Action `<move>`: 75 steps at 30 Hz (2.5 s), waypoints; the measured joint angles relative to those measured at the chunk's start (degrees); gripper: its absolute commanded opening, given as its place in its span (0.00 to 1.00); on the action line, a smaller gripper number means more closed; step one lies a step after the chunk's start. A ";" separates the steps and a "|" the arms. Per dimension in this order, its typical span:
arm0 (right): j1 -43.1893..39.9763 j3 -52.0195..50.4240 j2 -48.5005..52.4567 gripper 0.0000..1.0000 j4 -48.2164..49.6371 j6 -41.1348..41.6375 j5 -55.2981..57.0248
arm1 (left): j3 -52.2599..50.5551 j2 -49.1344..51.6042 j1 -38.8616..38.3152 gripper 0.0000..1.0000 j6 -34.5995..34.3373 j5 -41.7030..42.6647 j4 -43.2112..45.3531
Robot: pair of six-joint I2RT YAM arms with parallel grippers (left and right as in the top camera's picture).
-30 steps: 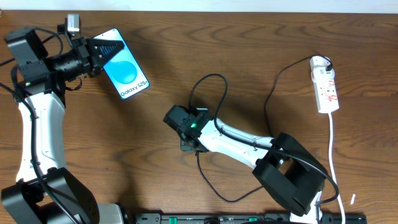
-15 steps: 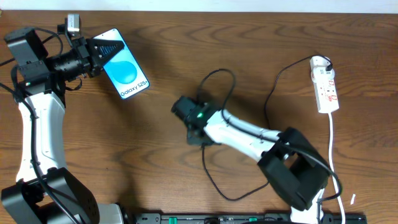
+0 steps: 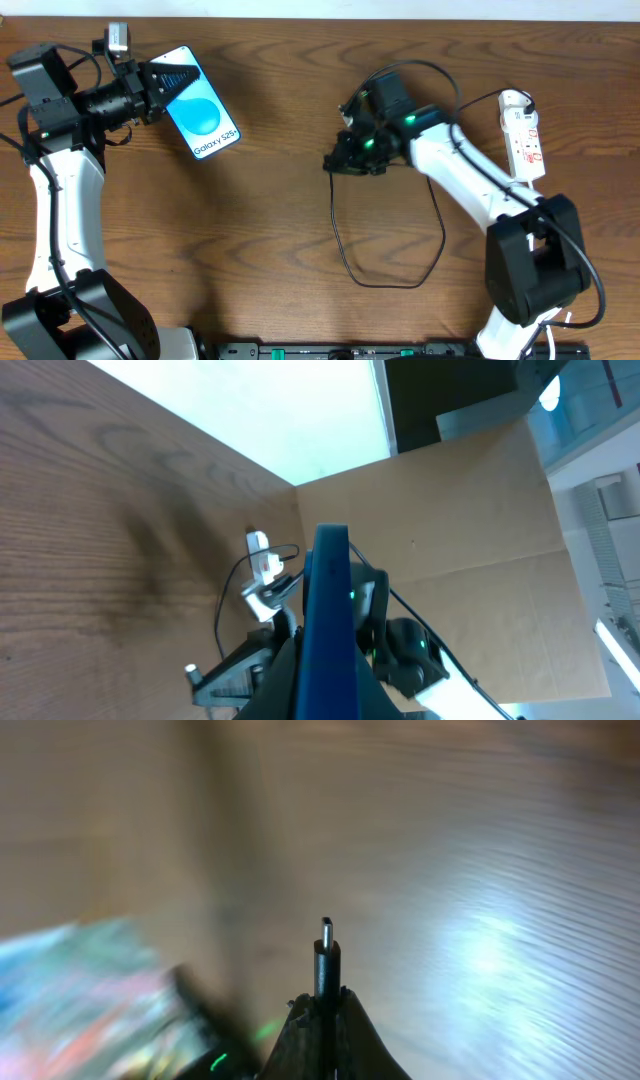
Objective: Plug charger to phone and switch on socket
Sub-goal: 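Close the right gripper on the USB-C plug and lift it, then carry the plug with the right gripper toward the phone's bottom port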
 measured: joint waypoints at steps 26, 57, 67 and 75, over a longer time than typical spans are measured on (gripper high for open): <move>-2.32 0.02 0.00 0.01 3.32 -38.88 -44.15 | -0.90 0.00 -10.84 0.07 -8.50 -4.17 16.98; -2.34 0.11 0.00 0.01 36.15 -13.88 -45.38 | -0.94 0.00 -18.23 0.07 -20.00 -20.06 32.13; -2.51 0.11 -0.02 0.01 41.72 -6.64 -45.40 | -0.94 0.00 -18.23 0.07 -20.00 -20.04 32.74; -2.71 0.11 -0.02 0.01 47.06 -2.69 -45.38 | -0.94 0.00 -18.23 0.07 -20.00 -20.04 32.76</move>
